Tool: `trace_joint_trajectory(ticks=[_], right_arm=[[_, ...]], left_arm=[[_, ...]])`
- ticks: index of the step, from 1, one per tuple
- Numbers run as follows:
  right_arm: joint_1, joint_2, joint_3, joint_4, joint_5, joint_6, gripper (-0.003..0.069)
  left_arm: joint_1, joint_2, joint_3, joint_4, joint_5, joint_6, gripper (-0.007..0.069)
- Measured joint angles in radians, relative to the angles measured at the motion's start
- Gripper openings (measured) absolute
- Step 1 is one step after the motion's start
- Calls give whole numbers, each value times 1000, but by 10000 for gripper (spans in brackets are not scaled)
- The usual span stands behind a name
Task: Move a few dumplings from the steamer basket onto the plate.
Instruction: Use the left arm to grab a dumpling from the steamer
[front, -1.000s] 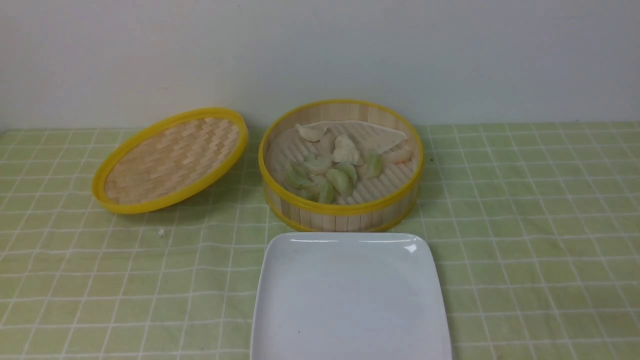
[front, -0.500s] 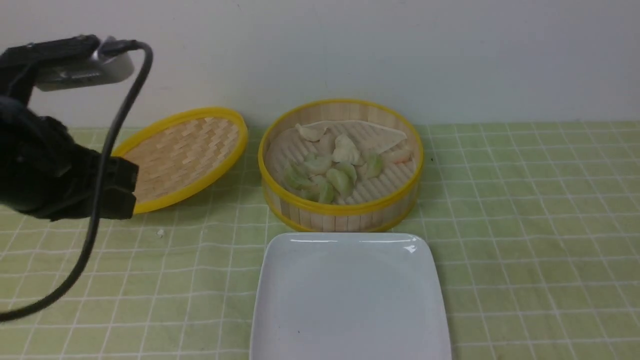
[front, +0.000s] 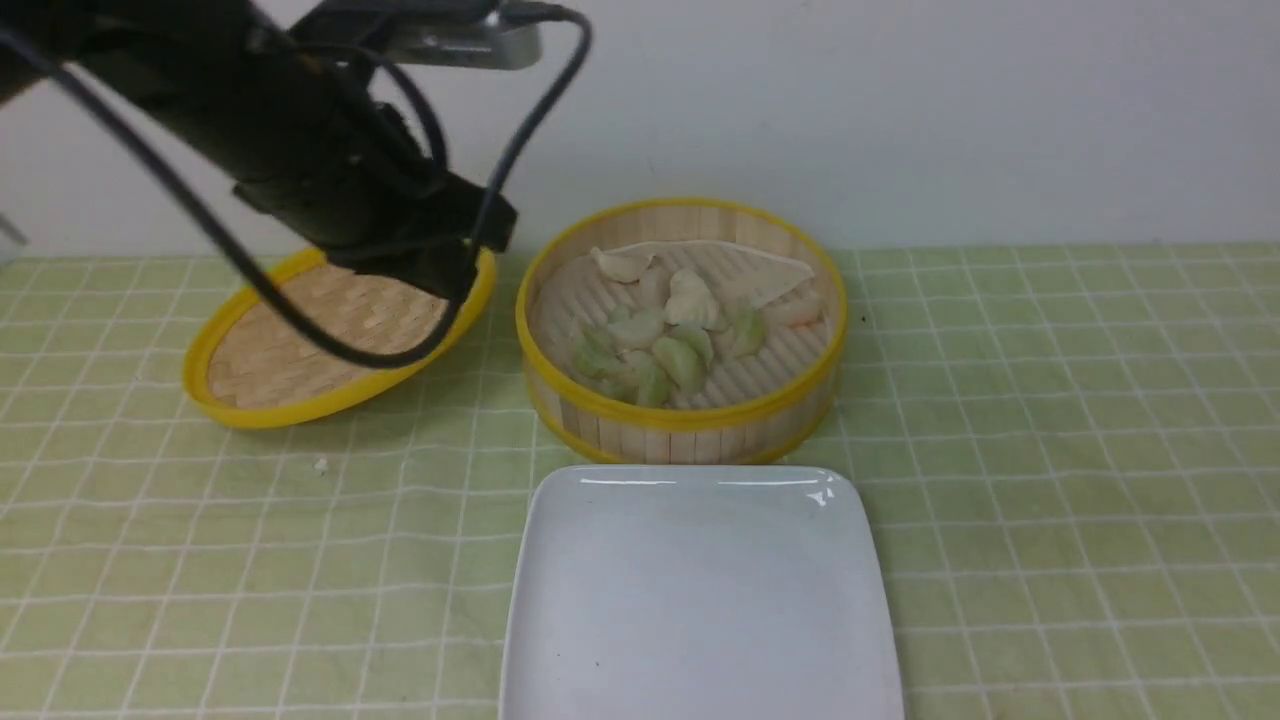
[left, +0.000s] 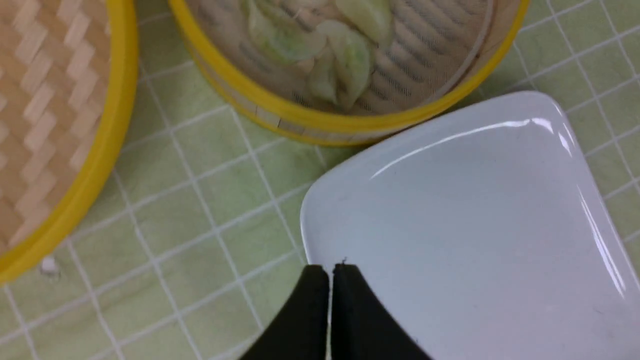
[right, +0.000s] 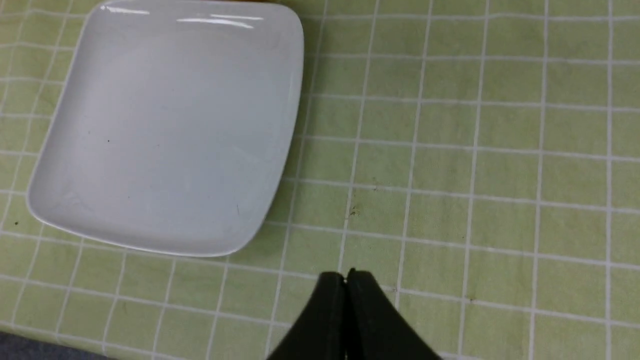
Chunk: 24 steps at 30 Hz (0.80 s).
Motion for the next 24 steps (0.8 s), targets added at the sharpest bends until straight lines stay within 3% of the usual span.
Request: trace_joint_trajectory(ticks=[9, 18, 21, 24], right_arm=[[0, 0, 0, 23, 2, -1, -13], [0, 0, 0, 35, 3, 22, -10], [0, 0, 0, 39, 3, 23, -10], [0, 0, 0, 39, 3, 26, -10]], left_arm=[[-94, 264, -232, 192, -5, -4, 43], [-97, 450, -291, 241, -187, -69, 371], [-98, 487, -291, 243, -253, -92, 445], [-98, 515, -291, 262, -302, -122, 467]])
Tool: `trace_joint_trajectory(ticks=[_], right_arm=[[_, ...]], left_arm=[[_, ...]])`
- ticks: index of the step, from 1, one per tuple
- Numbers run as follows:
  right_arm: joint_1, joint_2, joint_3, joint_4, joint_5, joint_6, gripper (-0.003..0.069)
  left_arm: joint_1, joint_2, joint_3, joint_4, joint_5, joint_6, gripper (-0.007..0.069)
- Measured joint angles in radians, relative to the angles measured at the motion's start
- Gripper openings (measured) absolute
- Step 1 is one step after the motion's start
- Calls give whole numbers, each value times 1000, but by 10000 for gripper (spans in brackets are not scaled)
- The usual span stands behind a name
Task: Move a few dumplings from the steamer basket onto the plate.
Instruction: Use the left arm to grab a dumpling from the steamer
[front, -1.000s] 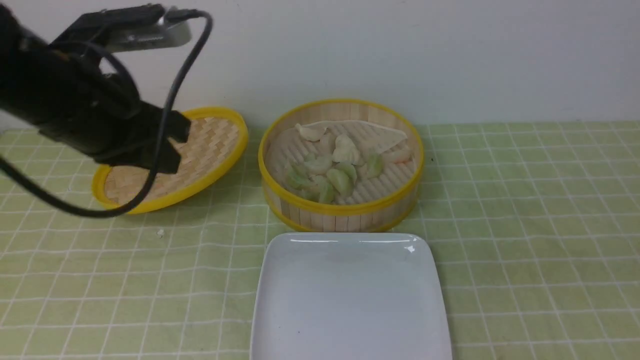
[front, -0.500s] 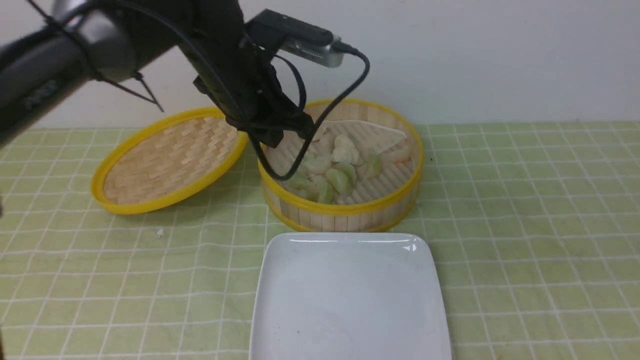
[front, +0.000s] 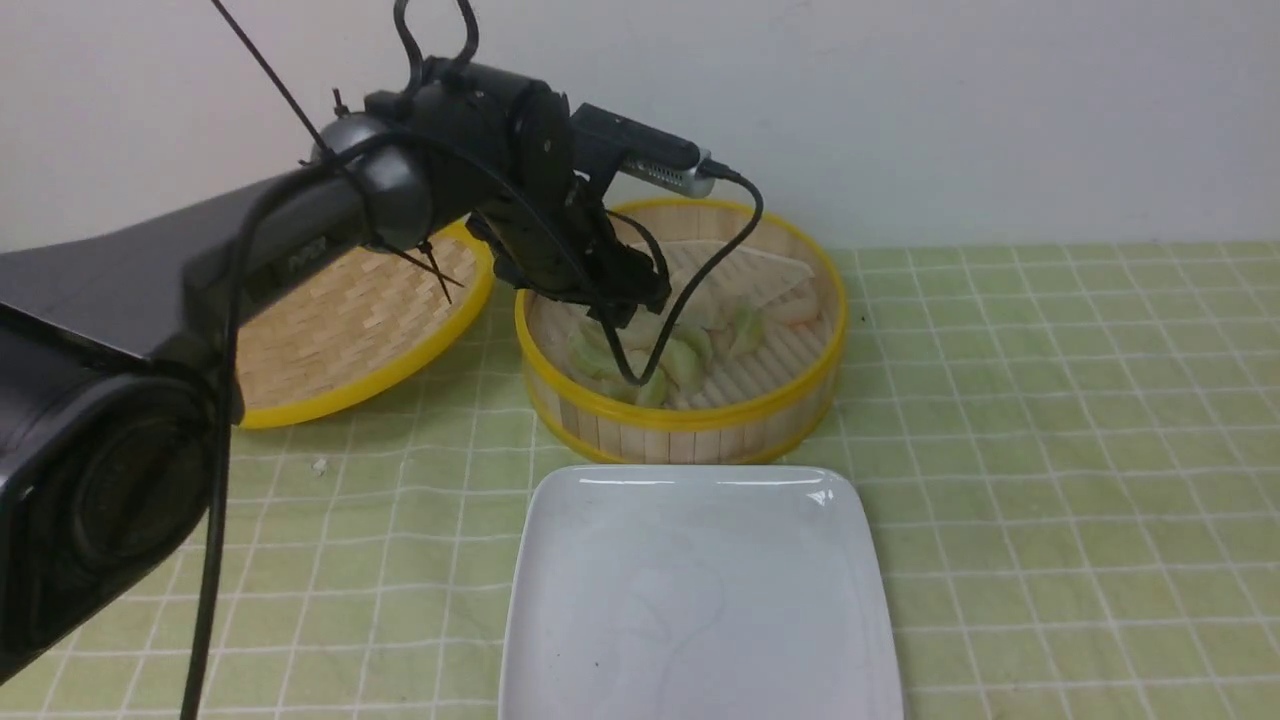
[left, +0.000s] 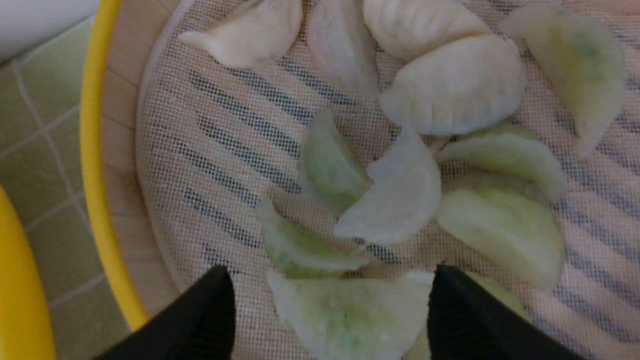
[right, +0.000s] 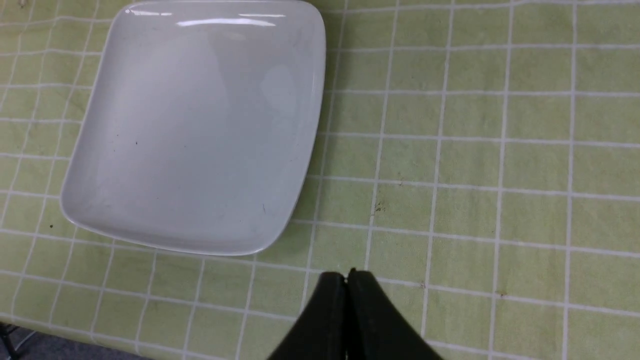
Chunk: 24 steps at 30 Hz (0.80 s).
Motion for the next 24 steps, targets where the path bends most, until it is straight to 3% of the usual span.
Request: trace_joint_trajectory(ticks=[7, 15, 19, 22, 24], right_arm=[[0, 0, 0, 2, 0, 0, -8], [0, 0, 0, 31, 0, 0, -7], [0, 0, 0, 33, 0, -2, -6], [0, 0, 0, 34, 0, -3, -6], [0, 0, 0, 34, 0, -3, -5]], left_arm=[[0, 60, -1, 62, -26, -84, 468], [0, 86, -6, 63, -29, -99, 451], [0, 87, -8, 49, -29, -99, 293], [0, 76, -8, 50, -34, -100, 95], [0, 65, -8, 50, -23, -99, 63]])
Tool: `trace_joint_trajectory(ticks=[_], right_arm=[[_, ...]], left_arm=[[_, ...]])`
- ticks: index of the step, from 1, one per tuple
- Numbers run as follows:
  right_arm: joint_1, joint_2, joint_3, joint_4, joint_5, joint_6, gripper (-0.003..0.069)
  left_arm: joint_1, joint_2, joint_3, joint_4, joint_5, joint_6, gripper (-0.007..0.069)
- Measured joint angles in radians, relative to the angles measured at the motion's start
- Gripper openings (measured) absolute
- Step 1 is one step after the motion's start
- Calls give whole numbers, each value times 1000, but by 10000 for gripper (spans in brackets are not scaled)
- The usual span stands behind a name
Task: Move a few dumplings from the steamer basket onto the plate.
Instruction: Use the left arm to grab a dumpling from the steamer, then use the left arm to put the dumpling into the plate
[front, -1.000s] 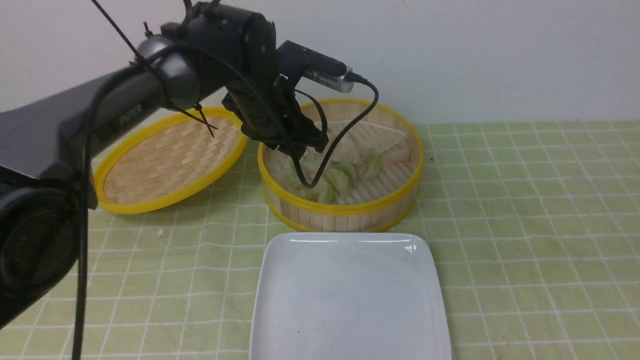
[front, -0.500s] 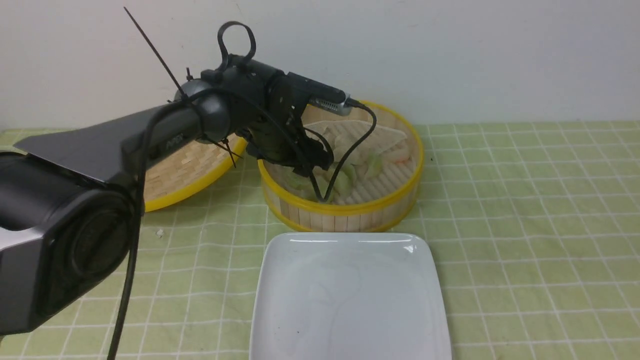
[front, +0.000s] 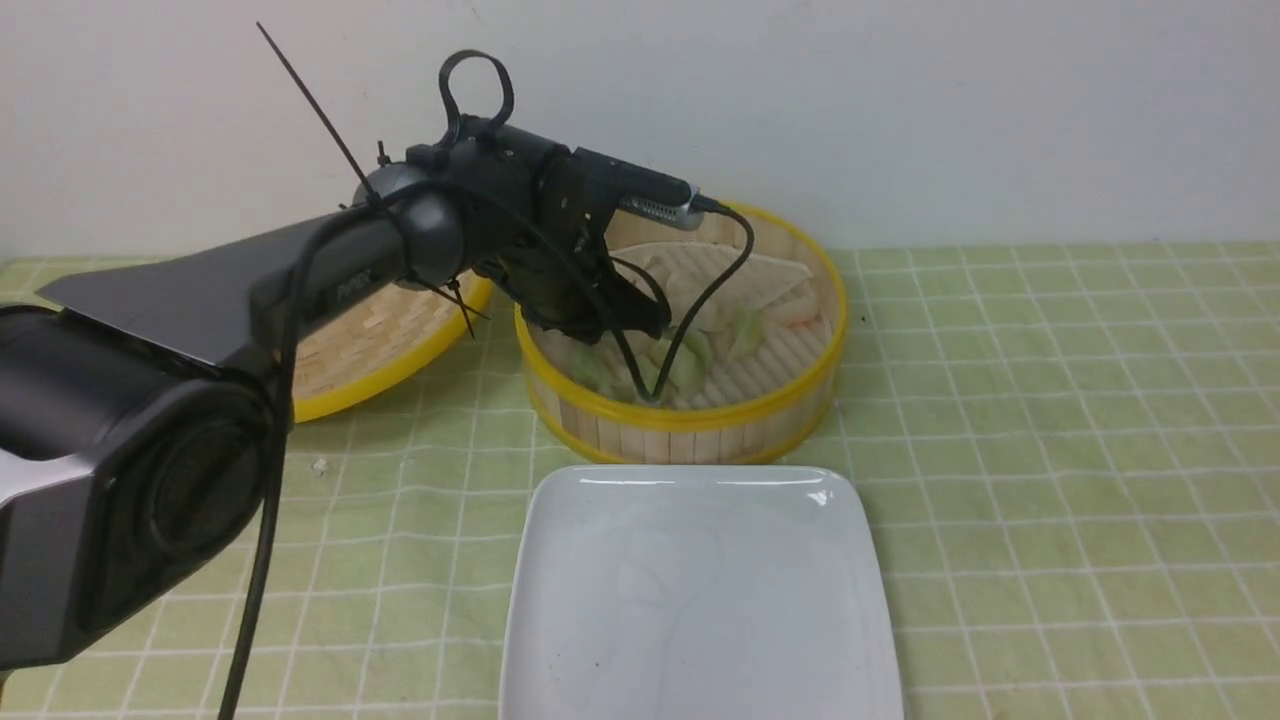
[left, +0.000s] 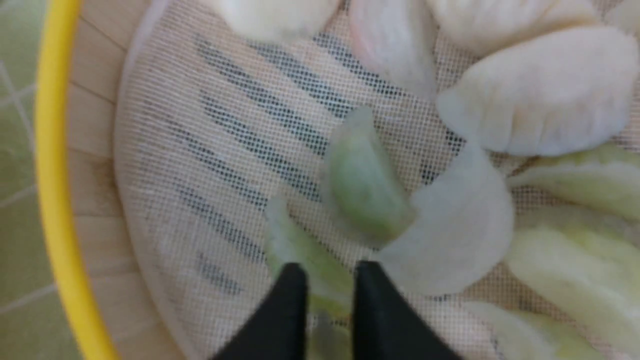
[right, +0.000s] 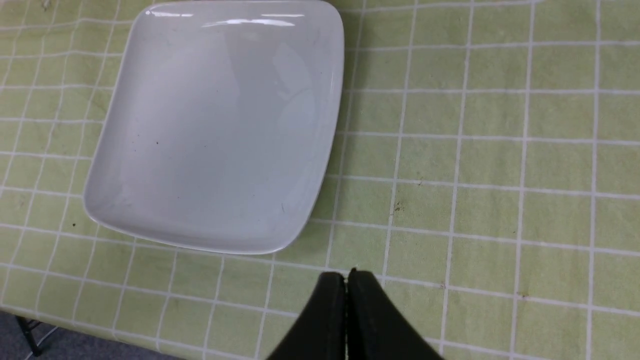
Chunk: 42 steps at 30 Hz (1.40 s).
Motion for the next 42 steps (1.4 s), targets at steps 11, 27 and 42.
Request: trace_joint_trajectory(ticks=[11, 27, 42], right_arm=[[0, 0, 0, 1, 1, -1, -3], [0, 0, 0, 0, 2, -13, -1], [0, 0, 0, 1, -1, -23, 0]], left_arm=[[0, -80, -102, 0, 165, 36, 63], [0, -203, -286, -196, 493, 210, 63], [-85, -317, 192, -354, 498, 202, 63]])
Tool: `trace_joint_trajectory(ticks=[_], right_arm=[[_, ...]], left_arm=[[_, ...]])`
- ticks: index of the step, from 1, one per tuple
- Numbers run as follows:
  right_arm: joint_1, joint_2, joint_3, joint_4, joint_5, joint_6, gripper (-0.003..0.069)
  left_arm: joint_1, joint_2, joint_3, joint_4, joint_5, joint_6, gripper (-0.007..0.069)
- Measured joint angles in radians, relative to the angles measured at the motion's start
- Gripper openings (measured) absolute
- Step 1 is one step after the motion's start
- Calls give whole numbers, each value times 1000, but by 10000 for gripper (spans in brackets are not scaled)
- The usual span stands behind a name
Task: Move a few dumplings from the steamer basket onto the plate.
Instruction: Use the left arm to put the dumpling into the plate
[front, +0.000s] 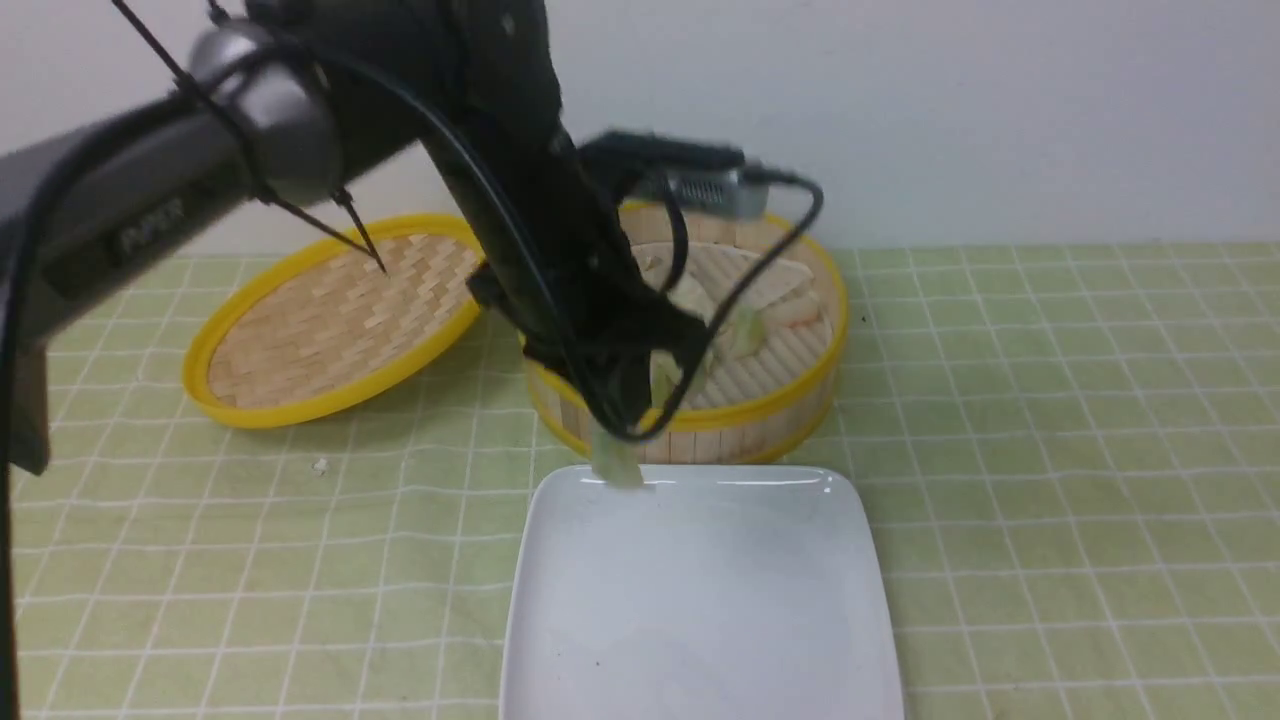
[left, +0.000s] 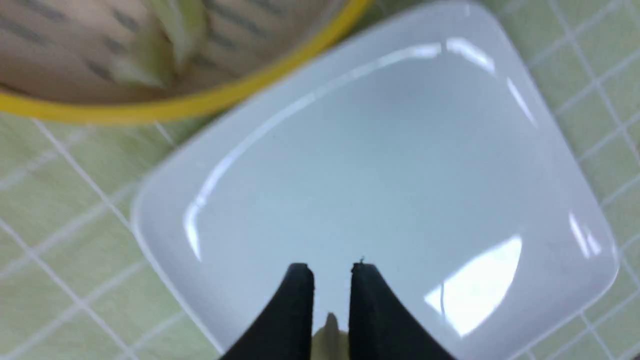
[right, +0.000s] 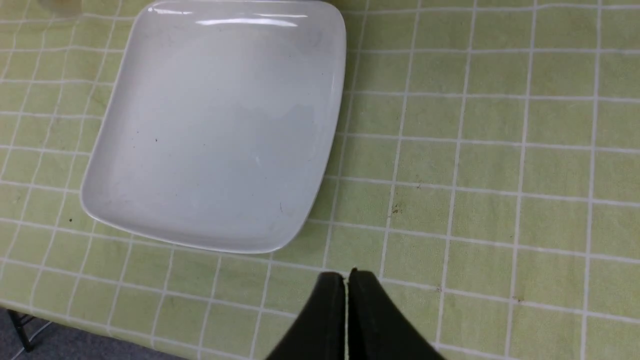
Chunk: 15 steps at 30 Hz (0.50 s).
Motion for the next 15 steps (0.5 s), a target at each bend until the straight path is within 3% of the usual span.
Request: trace_joint_trajectory(ticks=[10, 14, 15], right_arm=[[0, 0, 0, -1, -1, -7, 0], [0, 0, 0, -1, -3, -13, 0], [0, 0, 0, -1, -7, -13, 0]], left_arm=[[-58, 122, 62, -7, -25, -6, 68], [-61, 137, 62, -7, -26, -7, 127], [-61, 138, 62, -7, -26, -9, 178]])
